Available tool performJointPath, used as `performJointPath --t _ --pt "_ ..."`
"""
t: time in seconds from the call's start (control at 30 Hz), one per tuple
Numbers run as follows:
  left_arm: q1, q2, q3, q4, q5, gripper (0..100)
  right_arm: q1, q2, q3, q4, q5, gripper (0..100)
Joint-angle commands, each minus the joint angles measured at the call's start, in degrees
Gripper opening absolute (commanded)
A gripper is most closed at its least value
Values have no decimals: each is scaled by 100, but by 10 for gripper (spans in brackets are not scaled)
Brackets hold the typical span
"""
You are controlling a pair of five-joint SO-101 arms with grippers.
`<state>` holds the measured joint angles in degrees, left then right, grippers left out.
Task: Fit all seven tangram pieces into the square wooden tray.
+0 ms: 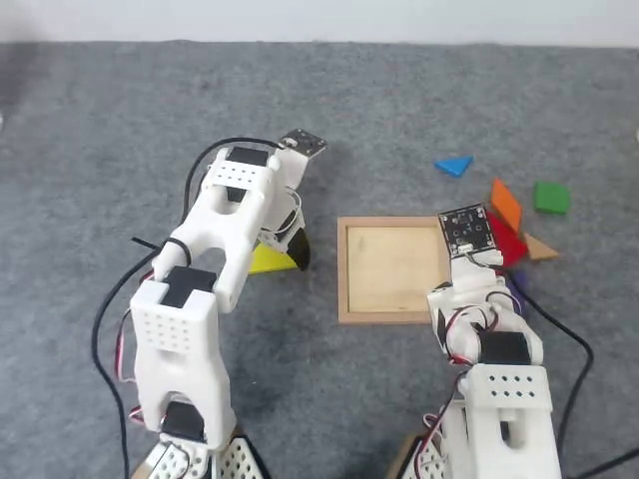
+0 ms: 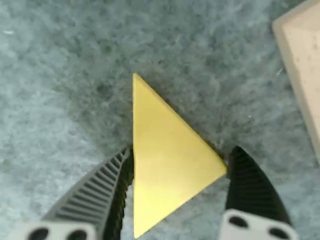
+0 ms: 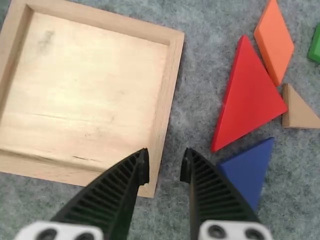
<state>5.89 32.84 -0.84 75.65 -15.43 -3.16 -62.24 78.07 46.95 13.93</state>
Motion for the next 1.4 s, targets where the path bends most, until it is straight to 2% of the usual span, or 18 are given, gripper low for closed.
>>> performJointPath --t 0.0,0.17,0.53,0.7,0.83,0.97,1.13,1.37 --pt "79 -97 13 -167 97 265 22 -136 -62 -92 105 126" --pt "70 -105 -13 -70 97 265 22 -136 -62 -92 105 126" --pt "26 -105 -1182 1204 97 265 22 -136 -62 -92 105 126" --pt "35 -105 -1473 1468 105 265 22 -136 -62 -92 105 126" --pt "35 -97 -1209 1433 79 284 22 -136 -62 -92 105 126" --pt "-70 -97 -971 870 53 363 22 -136 -62 -92 105 126" --pt "-114 -97 -620 404 -141 364 22 -136 -62 -92 105 126" --pt "-97 -26 -321 396 -273 336 22 -136 -62 -92 105 126"
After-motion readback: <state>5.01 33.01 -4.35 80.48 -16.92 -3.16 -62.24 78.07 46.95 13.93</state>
